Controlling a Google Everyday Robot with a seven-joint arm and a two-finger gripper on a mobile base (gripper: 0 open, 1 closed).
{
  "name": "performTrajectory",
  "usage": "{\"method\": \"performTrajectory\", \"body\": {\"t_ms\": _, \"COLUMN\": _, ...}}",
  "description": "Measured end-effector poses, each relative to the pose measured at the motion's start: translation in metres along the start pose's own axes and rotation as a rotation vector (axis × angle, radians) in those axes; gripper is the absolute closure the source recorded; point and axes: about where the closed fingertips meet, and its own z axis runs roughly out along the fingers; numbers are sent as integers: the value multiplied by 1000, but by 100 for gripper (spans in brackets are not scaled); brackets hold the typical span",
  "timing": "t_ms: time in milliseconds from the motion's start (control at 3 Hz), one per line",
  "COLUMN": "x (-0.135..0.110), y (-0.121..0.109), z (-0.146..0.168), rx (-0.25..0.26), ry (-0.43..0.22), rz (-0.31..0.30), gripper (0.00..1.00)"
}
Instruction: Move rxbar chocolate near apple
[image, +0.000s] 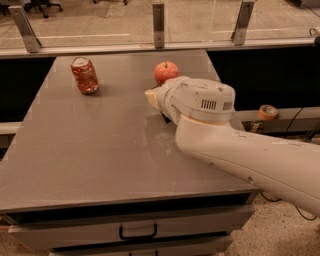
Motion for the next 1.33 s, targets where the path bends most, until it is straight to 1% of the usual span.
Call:
{"method": "performTrajectory", "body": {"t_ms": 333, "x": 7, "y": -27, "z": 19, "rx": 28, "ry": 1, "rz": 14, "gripper": 81}}
{"method": "performTrajectory", "body": {"t_ms": 667, "x": 19, "y": -46, "z": 33, "rx": 62, "ry": 17, "rz": 38, "gripper": 59}}
{"method": "performTrajectory", "body": {"t_ms": 1000, "x": 30, "y": -58, "z": 43, "rx": 79, "ry": 34, "rz": 54, "gripper": 35}}
{"method": "performTrajectory", "body": {"t_ms": 1333, "x": 34, "y": -64, "z": 48, "rx": 89, "ry": 43, "rz": 55, "gripper": 12}}
